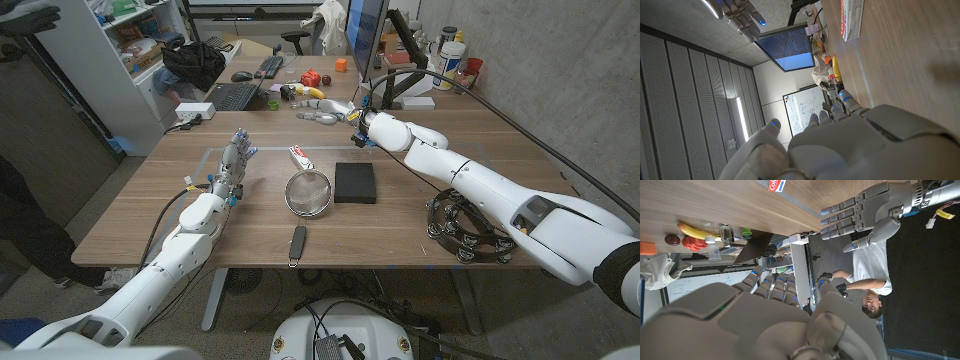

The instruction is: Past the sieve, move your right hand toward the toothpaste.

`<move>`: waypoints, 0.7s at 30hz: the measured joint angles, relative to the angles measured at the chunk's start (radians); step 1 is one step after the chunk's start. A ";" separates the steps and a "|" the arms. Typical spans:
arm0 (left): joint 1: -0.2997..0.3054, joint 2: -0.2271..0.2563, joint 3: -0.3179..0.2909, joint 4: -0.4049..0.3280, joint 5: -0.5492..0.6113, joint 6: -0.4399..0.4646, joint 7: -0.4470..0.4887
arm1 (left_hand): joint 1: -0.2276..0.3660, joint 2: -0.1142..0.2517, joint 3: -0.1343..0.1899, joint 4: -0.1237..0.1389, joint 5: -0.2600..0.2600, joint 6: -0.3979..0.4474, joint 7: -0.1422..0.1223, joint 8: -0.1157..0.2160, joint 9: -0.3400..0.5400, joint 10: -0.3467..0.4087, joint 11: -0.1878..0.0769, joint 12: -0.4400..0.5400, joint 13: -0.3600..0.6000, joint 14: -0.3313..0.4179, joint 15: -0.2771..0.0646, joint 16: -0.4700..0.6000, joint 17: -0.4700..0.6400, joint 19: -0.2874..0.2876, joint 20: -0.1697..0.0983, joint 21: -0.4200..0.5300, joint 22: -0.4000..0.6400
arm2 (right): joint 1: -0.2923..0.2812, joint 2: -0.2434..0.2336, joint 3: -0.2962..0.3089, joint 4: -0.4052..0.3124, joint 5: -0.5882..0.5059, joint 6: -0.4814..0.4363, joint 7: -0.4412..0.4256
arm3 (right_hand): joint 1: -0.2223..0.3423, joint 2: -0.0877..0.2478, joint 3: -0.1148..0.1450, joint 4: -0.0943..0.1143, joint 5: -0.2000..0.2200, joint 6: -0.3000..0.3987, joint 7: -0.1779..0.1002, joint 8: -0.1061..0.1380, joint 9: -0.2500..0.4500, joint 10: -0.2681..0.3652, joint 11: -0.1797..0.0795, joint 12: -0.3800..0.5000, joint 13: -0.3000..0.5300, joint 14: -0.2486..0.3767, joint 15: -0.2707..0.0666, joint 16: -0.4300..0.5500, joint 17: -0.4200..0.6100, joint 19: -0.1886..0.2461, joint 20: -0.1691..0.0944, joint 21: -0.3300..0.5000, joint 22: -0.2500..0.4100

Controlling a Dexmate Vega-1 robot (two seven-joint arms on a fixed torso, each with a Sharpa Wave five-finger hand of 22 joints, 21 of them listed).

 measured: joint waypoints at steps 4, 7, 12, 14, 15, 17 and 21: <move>0.002 0.001 0.000 -0.001 0.002 -0.003 0.004 | 0.000 0.000 0.000 0.000 0.000 0.000 0.000 0.000 0.000 0.000 0.000 0.000 0.000 0.000 0.000 0.000 0.000 0.000 0.000 0.000 0.000 | 0.006 0.004 -0.008 0.006 -0.007 -0.005 0.008 | 0.000 0.000 0.000 0.000 0.000 -0.007 0.004 0.000 0.000 -0.004 -0.001 0.000 0.000 -0.005 0.005 0.000 0.000 -0.005 0.002 -0.007 -0.003; 0.003 0.002 0.000 -0.003 0.006 -0.005 0.006 | 0.000 0.000 -0.003 0.003 0.000 0.000 0.000 0.000 0.000 0.000 0.000 0.000 0.000 0.000 0.000 0.000 0.000 0.000 0.000 0.000 0.000 | 0.010 0.007 -0.013 0.012 -0.011 -0.007 0.012 | 0.000 0.000 0.000 0.000 0.000 -0.007 0.004 0.000 0.000 -0.010 0.000 0.000 0.000 -0.009 0.002 0.000 0.000 -0.005 0.002 -0.007 -0.003; 0.006 0.003 0.000 -0.004 0.011 -0.008 0.011 | 0.000 0.000 -0.003 0.003 0.000 0.000 0.000 0.000 0.000 0.000 0.000 0.000 0.000 0.000 0.000 0.000 0.000 0.000 0.000 0.000 0.000 | 0.017 0.013 -0.022 0.024 -0.017 -0.007 0.017 | 0.000 0.000 0.003 -0.003 0.000 -0.007 0.004 0.000 0.000 -0.010 0.000 0.000 0.000 -0.009 0.002 0.000 0.000 -0.005 0.002 -0.011 -0.003; 0.007 0.003 0.000 -0.005 0.013 -0.009 0.012 | 0.000 0.000 -0.003 0.003 0.000 0.000 0.000 0.000 0.000 0.000 0.000 0.000 0.000 0.000 0.000 0.000 0.000 0.000 0.000 0.000 0.000 | 0.020 0.016 -0.026 0.029 -0.020 -0.006 0.019 | 0.000 0.000 0.003 -0.003 0.000 -0.012 -0.002 0.000 0.000 -0.010 0.000 0.000 0.000 -0.009 0.002 0.000 0.000 -0.005 0.002 -0.011 -0.003; 0.007 0.003 0.000 -0.005 0.013 -0.009 0.013 | 0.000 0.000 -0.003 0.003 0.000 0.000 0.000 0.000 0.000 0.000 0.000 0.000 0.000 0.000 0.000 0.000 0.000 0.000 0.000 0.000 0.000 | 0.021 0.017 -0.027 0.031 -0.021 -0.006 0.019 | 0.000 0.000 0.003 -0.003 0.000 -0.012 -0.002 0.000 0.000 -0.010 0.000 0.000 0.000 -0.009 0.002 0.000 0.000 -0.005 0.002 -0.011 -0.003; 0.008 0.003 0.000 -0.006 0.014 -0.011 0.014 | 0.000 0.000 -0.003 0.003 0.000 0.000 0.000 0.000 0.000 0.000 0.000 0.000 0.000 0.000 0.000 0.000 0.000 0.000 0.000 0.000 0.000 | 0.024 0.019 -0.030 0.036 -0.024 -0.005 0.021 | 0.000 0.000 0.003 -0.003 0.000 -0.012 -0.002 0.000 0.000 -0.010 0.000 0.000 0.000 -0.009 0.002 0.000 0.000 -0.005 0.002 -0.011 -0.003; 0.010 0.004 0.000 -0.008 0.016 -0.013 0.017 | 0.000 0.000 -0.003 0.003 0.000 0.000 0.000 0.000 0.000 0.000 0.000 0.000 0.000 0.000 0.000 0.000 0.000 0.000 0.000 0.000 0.000 | 0.032 0.026 -0.039 0.047 -0.031 -0.001 0.023 | 0.000 0.000 0.000 -0.006 0.000 -0.012 -0.002 0.000 0.000 -0.010 0.000 0.000 0.000 -0.009 0.002 0.000 0.000 -0.005 0.002 -0.011 -0.003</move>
